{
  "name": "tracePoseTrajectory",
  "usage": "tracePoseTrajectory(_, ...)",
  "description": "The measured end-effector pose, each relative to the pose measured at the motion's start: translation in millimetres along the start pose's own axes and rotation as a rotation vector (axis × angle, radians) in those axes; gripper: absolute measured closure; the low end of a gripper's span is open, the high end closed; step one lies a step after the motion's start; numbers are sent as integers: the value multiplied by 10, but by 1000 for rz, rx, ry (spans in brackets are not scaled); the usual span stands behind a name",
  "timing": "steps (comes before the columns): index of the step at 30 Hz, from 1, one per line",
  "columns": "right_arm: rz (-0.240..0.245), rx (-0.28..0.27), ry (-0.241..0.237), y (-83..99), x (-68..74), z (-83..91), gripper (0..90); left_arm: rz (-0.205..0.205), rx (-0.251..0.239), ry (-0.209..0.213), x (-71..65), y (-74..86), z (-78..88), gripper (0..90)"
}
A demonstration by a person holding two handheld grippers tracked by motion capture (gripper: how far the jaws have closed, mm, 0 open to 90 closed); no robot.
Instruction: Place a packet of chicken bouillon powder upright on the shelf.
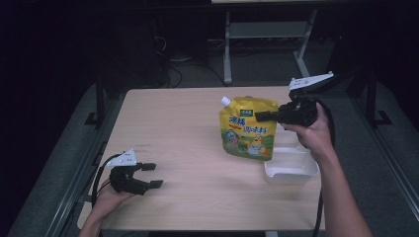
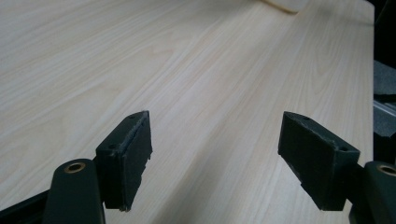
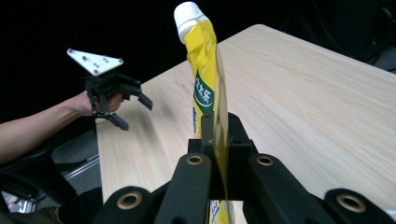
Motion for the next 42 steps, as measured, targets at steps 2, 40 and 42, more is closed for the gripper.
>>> tracePoseTrajectory(2, -9, -5, 6, 11, -42, 42, 896, 2, 1, -1, 3, -2, -7, 249)
tracePoseTrajectory(40, -90, 89, 170, 434, -996, 605, 890, 40, 0, -20, 118, 48, -26, 240)
tracePoseTrajectory(42, -91, 94, 173, 471, -1019, 582, 889, 40, 3, -19, 115, 55, -30, 240)
Point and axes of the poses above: each handheld gripper's, and its own axes: z roughly backward along the jaws, y roughly out of its underside, x roughly to its left, the point moved 10 cm from there along -z, roughly forward along the jaws, and after that the axes turned 11 degrees about z, right-handed, at the moved point
